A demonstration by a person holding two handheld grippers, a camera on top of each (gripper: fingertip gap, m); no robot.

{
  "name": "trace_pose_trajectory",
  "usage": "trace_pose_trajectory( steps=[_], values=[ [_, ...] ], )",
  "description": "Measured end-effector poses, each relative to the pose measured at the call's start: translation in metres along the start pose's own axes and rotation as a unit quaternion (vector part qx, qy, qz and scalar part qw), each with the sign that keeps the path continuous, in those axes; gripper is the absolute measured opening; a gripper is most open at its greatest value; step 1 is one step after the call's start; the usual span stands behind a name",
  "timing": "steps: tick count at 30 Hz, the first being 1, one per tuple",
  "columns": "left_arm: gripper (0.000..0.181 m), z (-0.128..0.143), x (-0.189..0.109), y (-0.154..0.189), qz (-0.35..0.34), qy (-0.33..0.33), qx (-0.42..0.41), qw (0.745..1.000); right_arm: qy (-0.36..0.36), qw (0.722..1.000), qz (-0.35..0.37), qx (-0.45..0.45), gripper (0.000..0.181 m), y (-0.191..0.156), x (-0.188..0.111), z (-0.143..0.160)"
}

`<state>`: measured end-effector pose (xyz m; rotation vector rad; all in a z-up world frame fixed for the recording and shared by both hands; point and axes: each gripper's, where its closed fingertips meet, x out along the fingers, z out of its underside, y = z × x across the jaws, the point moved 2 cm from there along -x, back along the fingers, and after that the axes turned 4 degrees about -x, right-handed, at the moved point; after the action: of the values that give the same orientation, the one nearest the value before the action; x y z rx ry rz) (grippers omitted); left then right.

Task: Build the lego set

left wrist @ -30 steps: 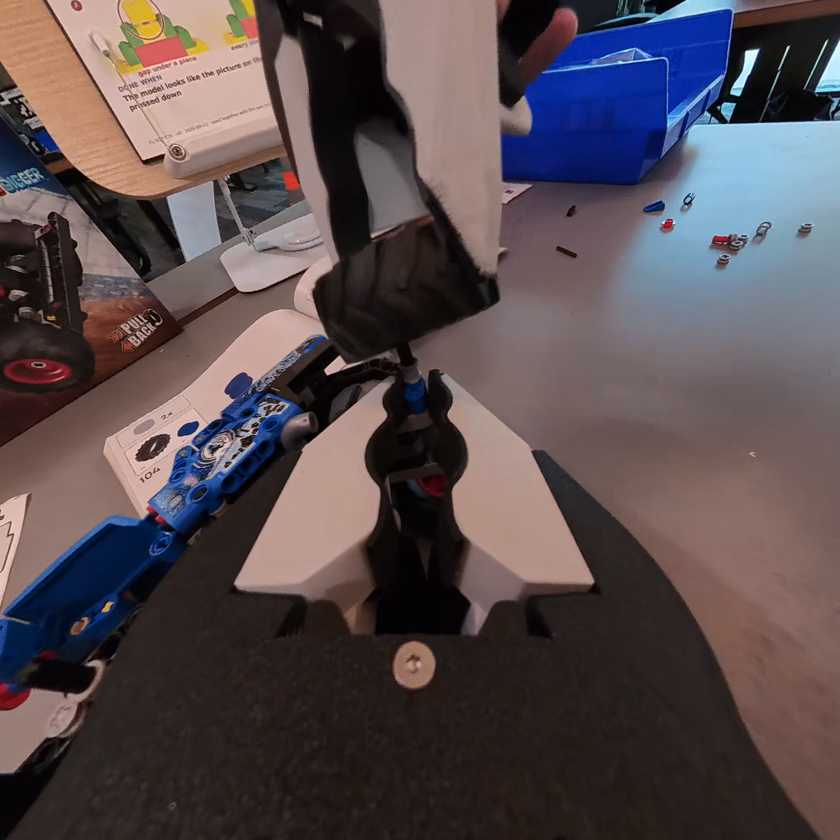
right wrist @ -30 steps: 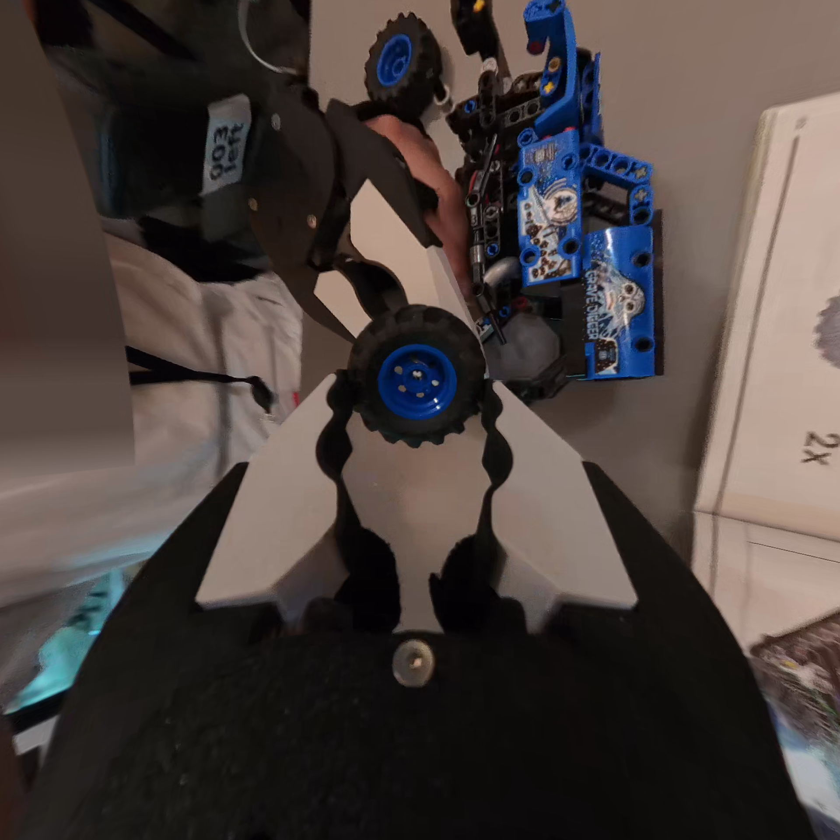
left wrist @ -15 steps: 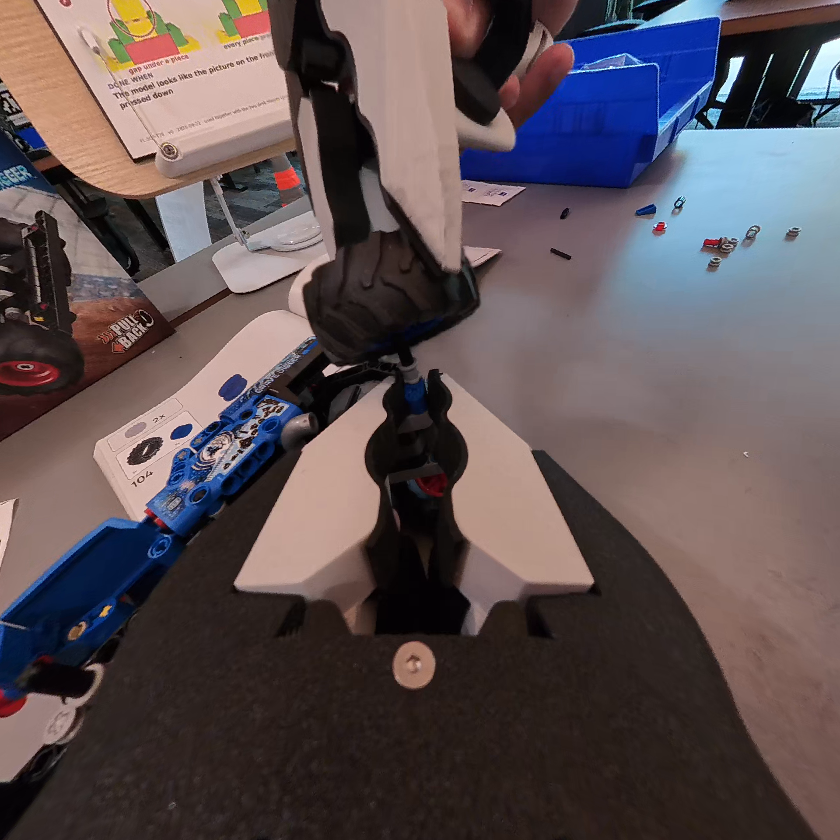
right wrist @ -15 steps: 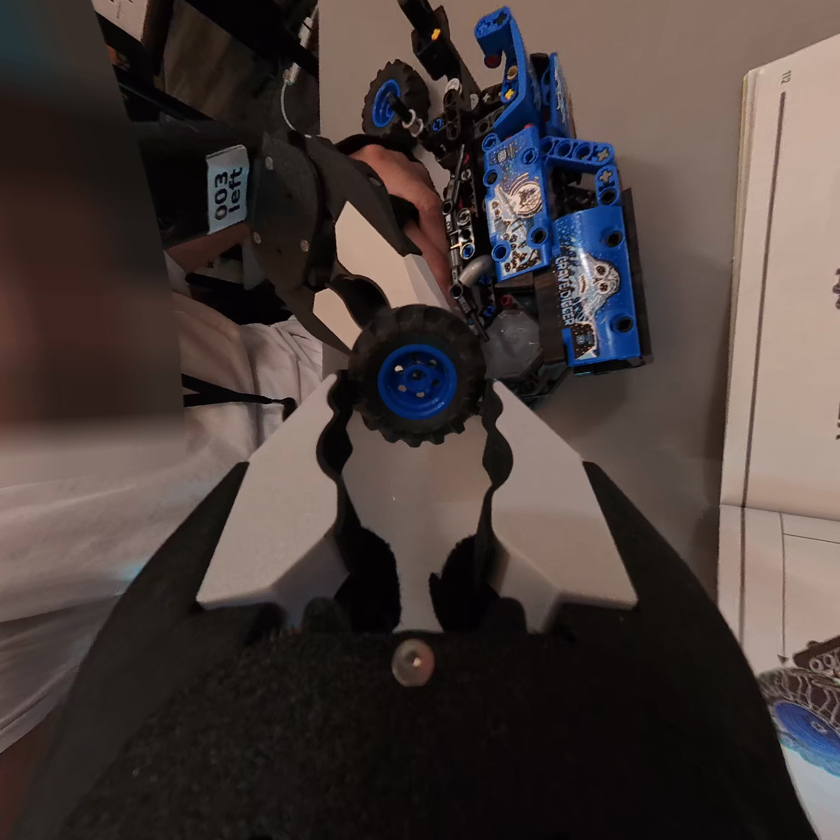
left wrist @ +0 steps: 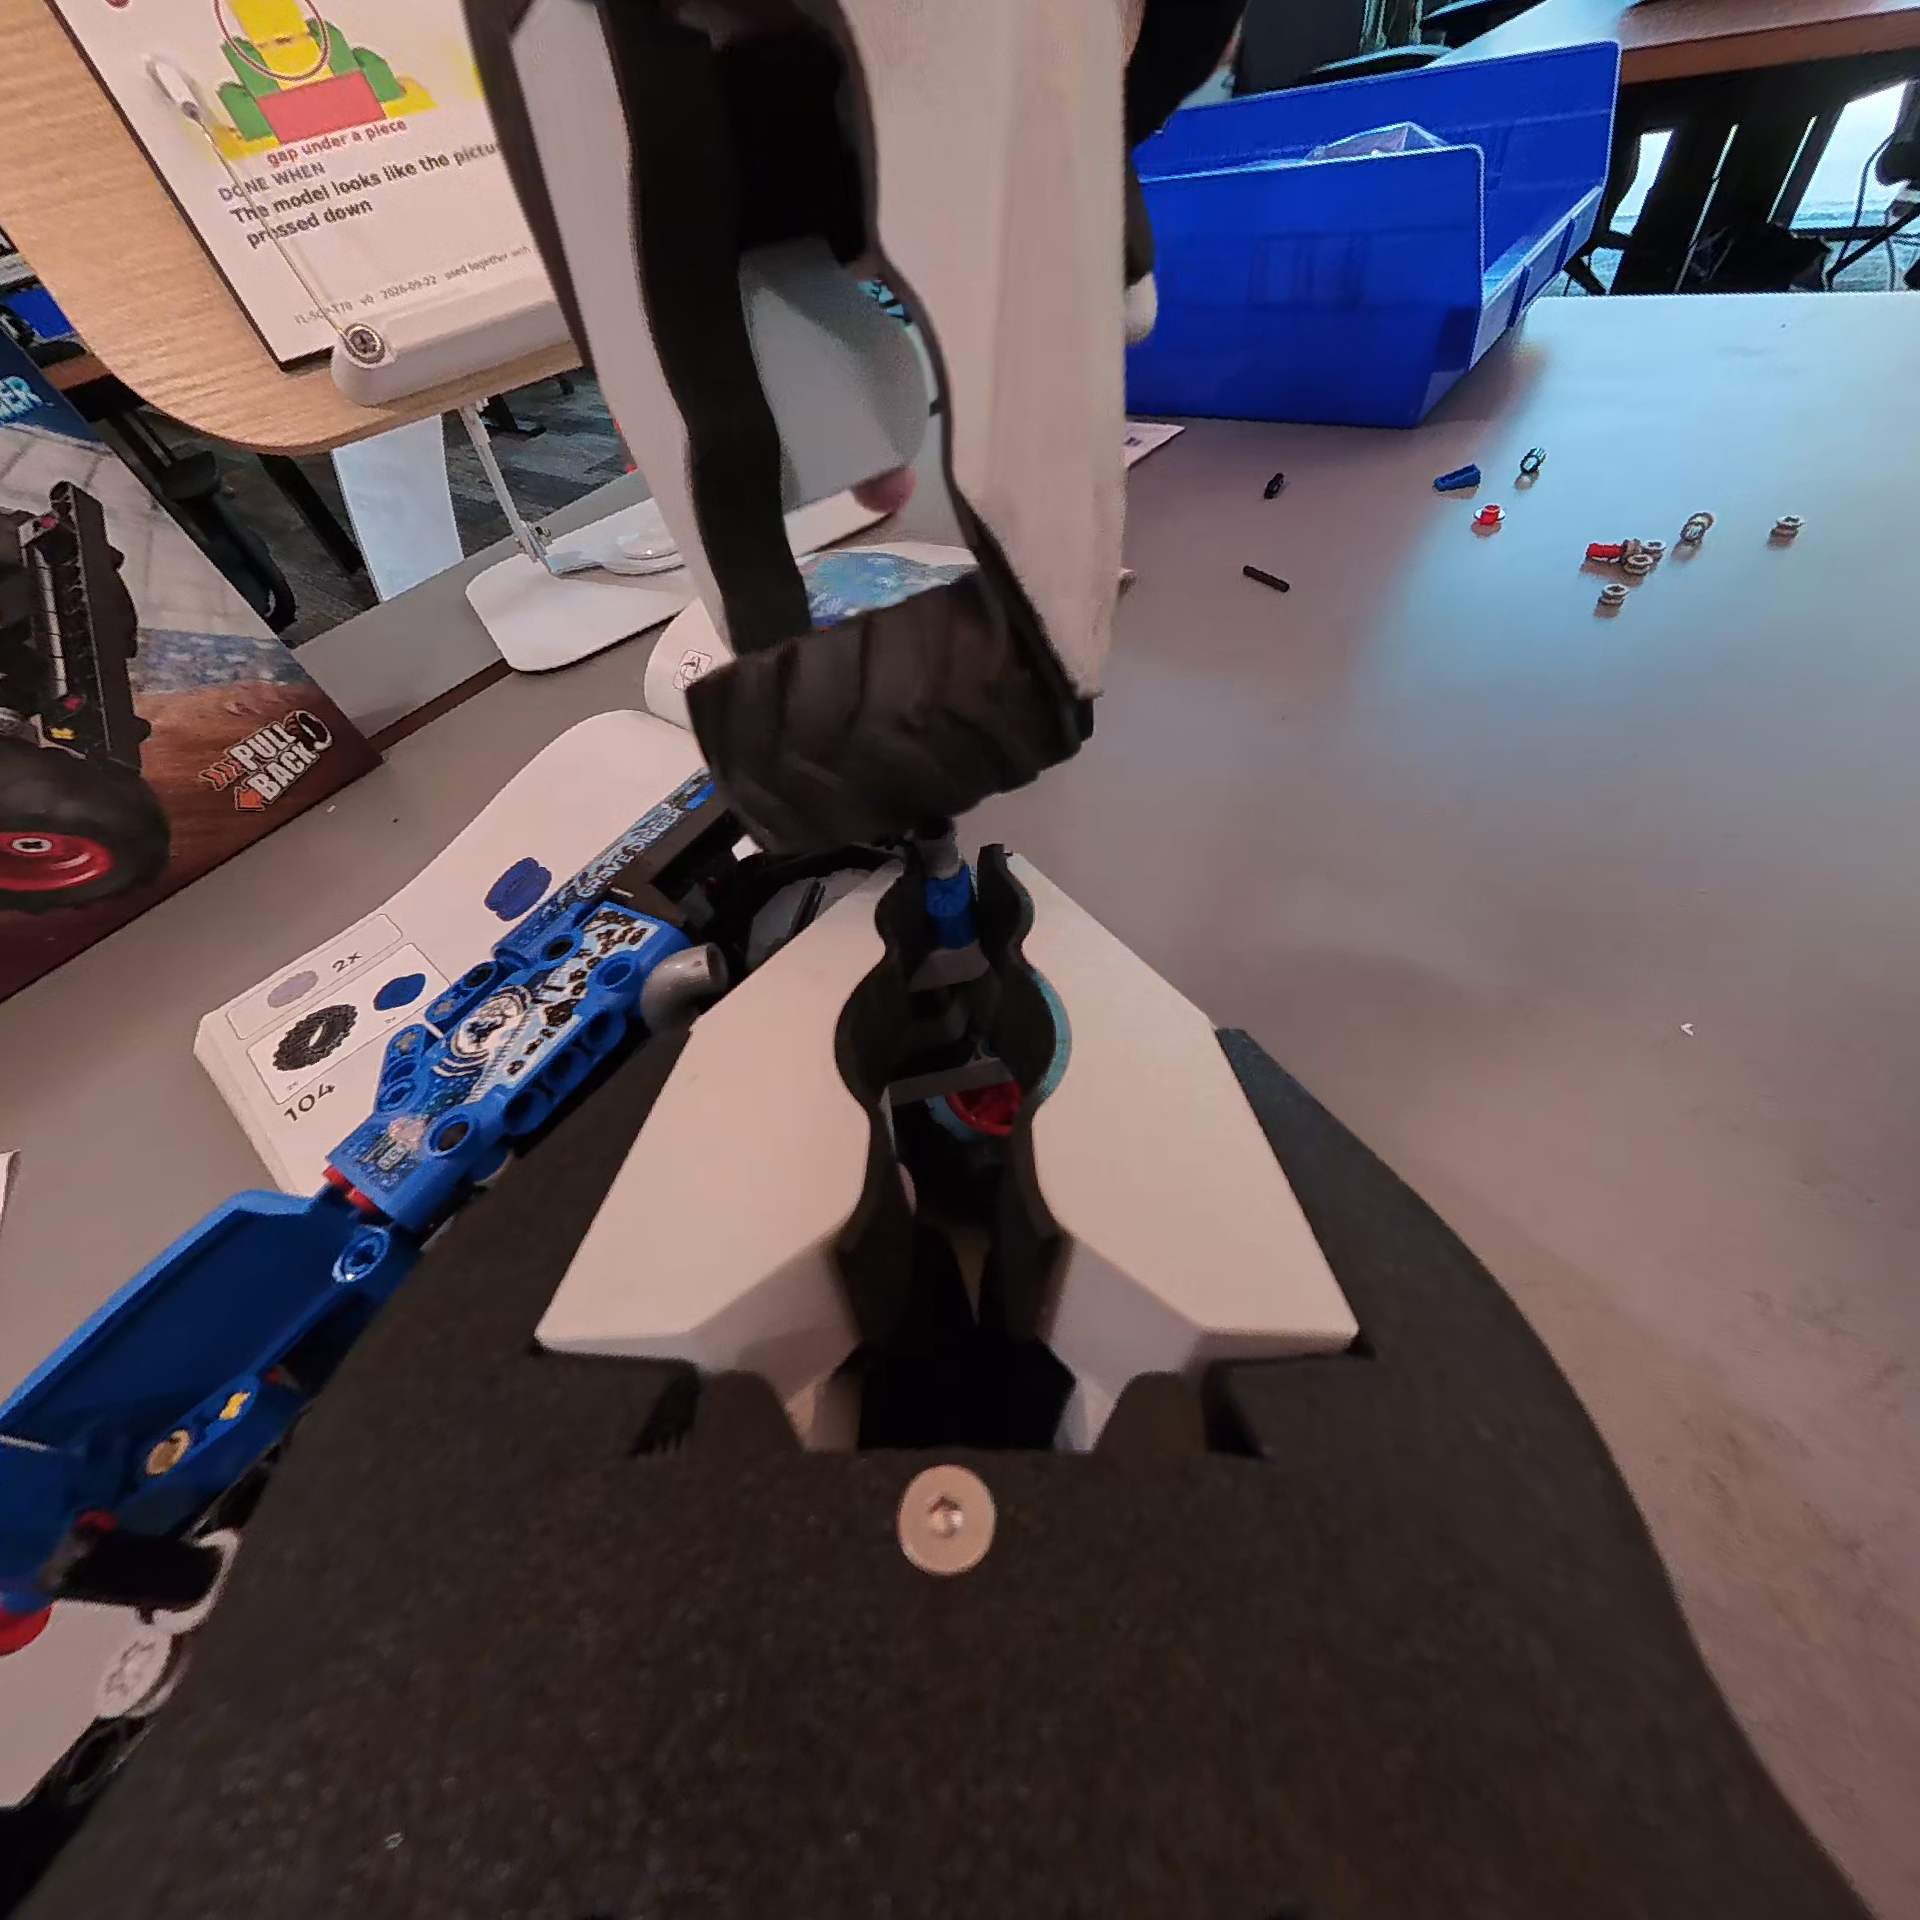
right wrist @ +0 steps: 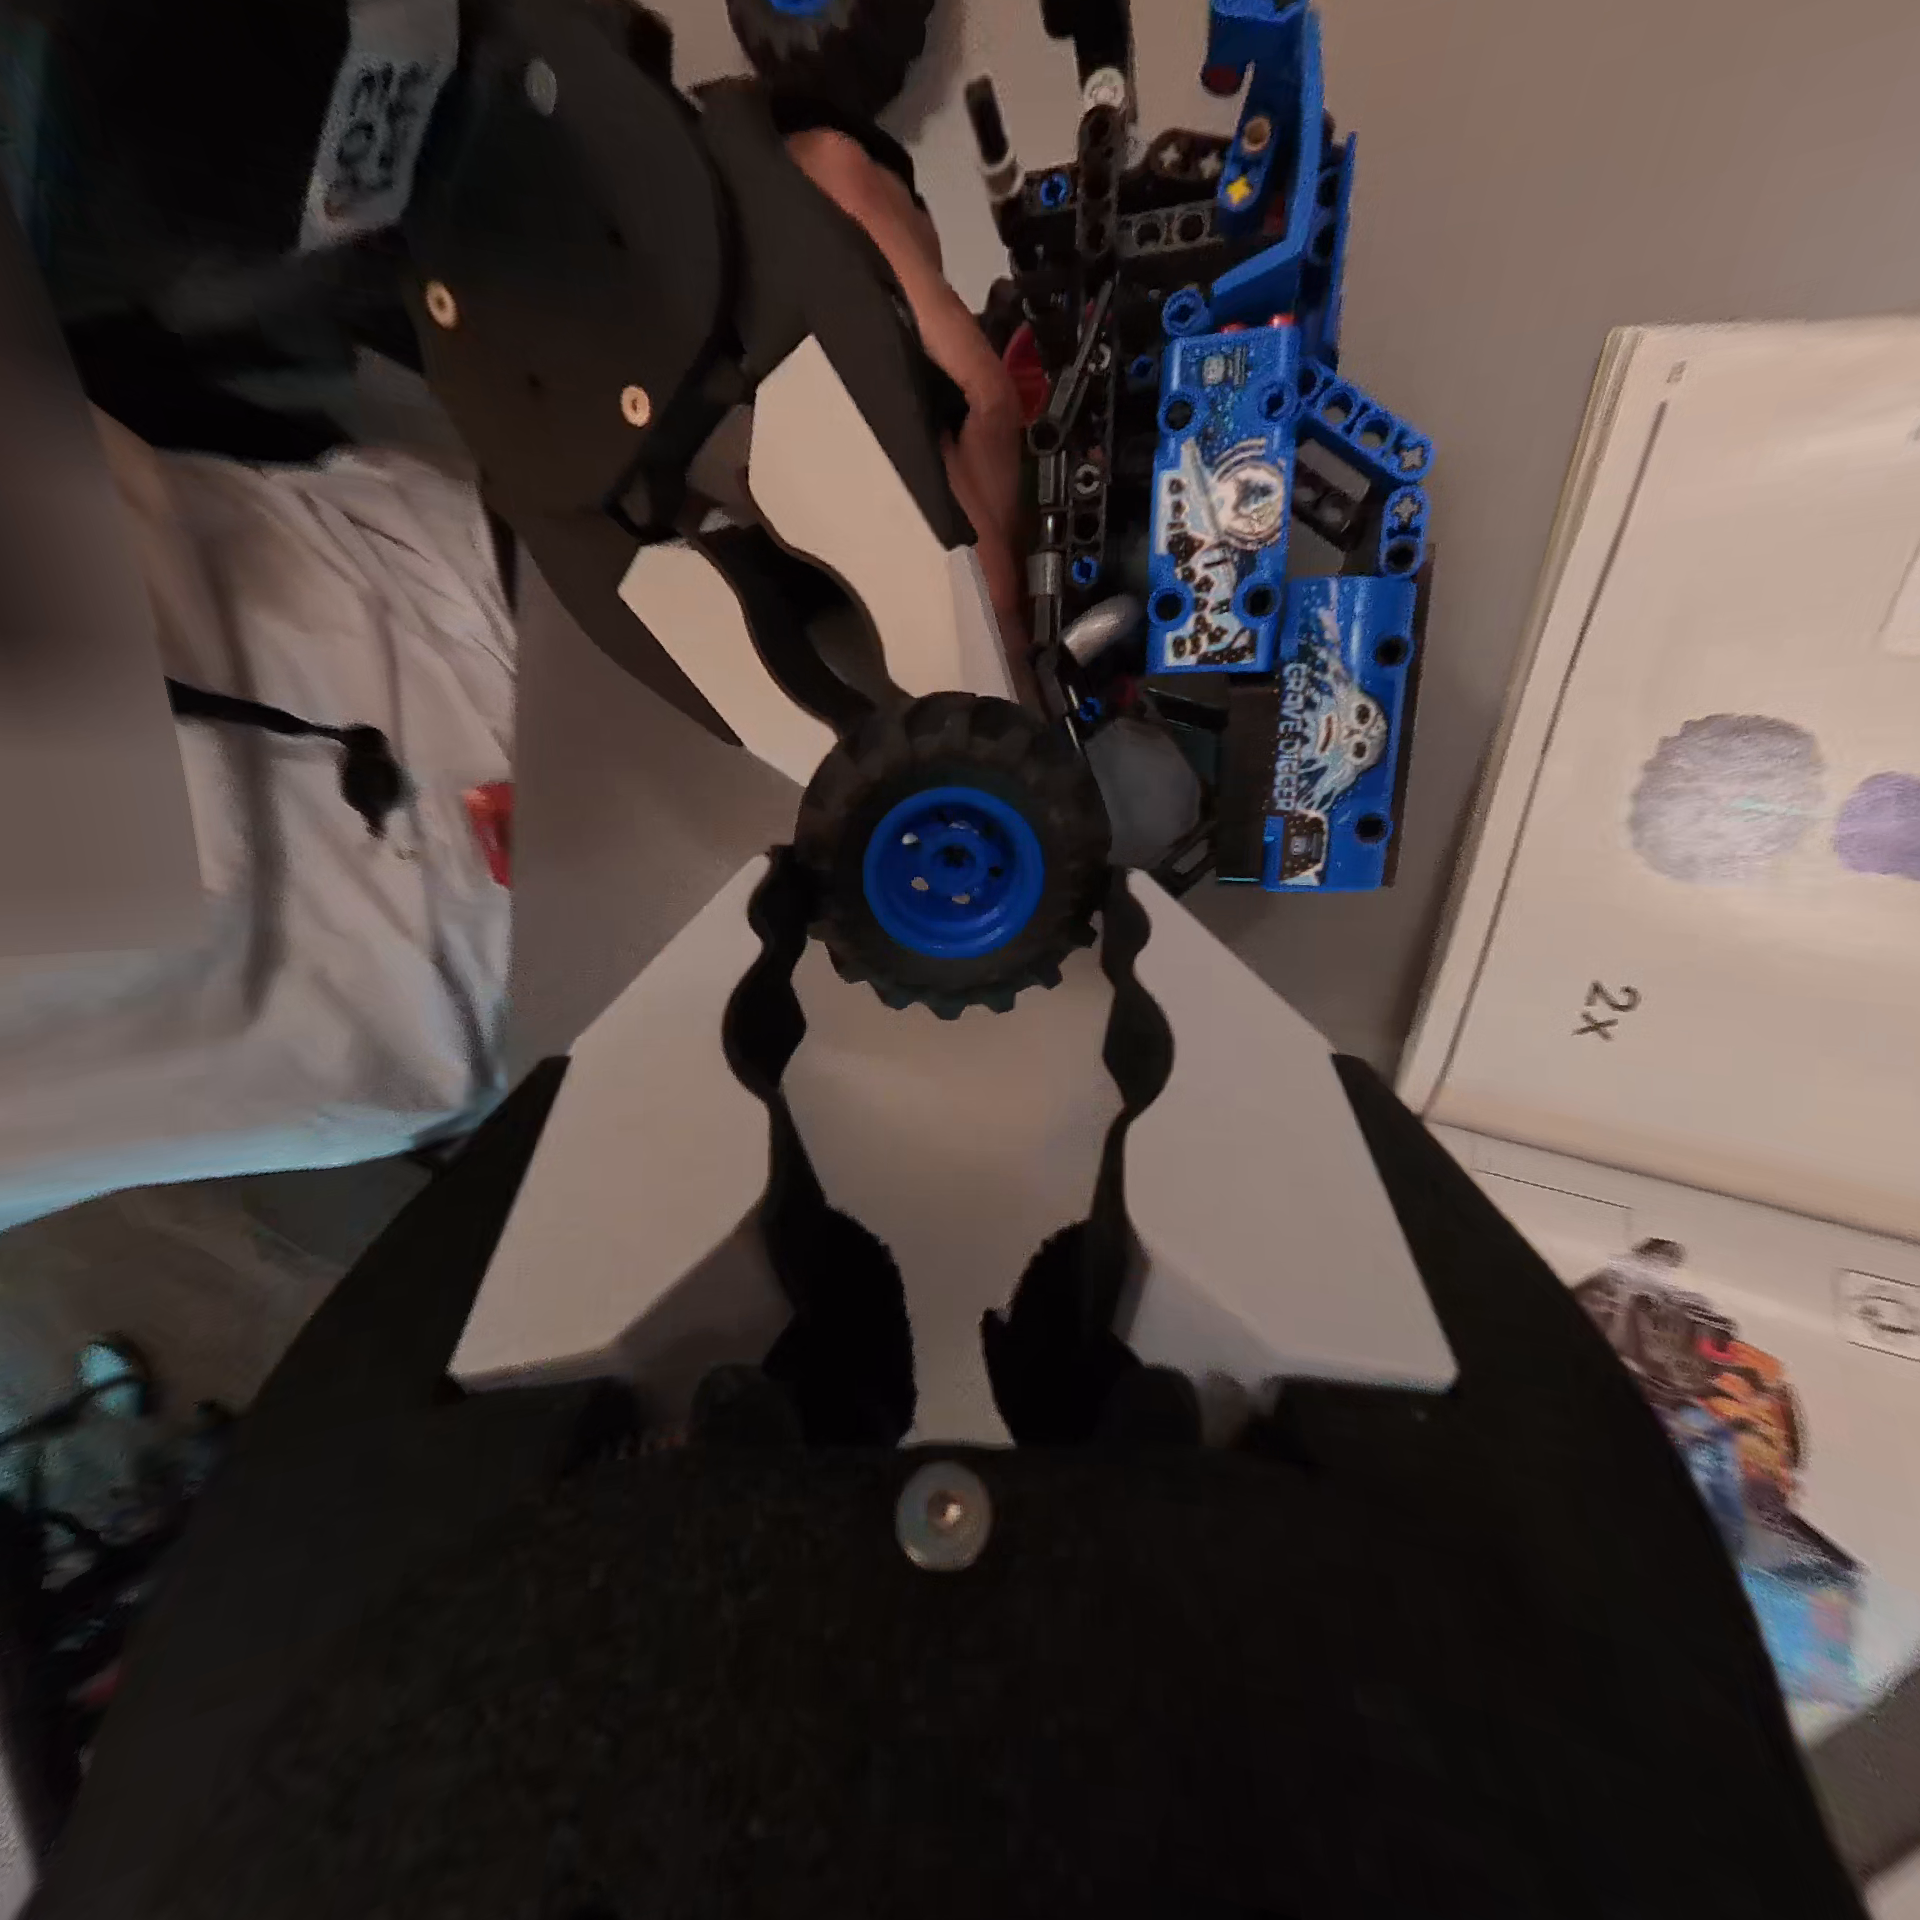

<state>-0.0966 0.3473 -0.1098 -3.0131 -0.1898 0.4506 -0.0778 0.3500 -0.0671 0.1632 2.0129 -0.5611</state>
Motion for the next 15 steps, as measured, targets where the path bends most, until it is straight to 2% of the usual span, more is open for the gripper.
trace_pose_trajectory(
  steps=[5,8,11,15],
  values=[
    [0.007,-0.0001,0.0005,-0.0003,0.002,0.0,-0.001,1.0,-0.104,0.984,0.094,-0.109,0.057,-0.0017,-0.0011,-0.0045],
    [0.007,0.0001,0.0004,0.0,0.003,0.0,0.0,1.0,-0.144,0.977,0.102,-0.123,0.057,-0.0037,0.0034,-0.0057],
    [0.007,0.0,0.0004,-0.0001,0.004,-0.001,-0.001,1.0,-0.155,0.976,0.096,-0.116,0.057,-0.0032,0.0029,-0.0056],
    [0.007,0.0002,0.0005,0.0,0.004,-0.001,-0.001,1.0,-0.125,0.985,0.072,-0.099,0.057,-0.0021,0.0028,-0.0043]
  ],
)
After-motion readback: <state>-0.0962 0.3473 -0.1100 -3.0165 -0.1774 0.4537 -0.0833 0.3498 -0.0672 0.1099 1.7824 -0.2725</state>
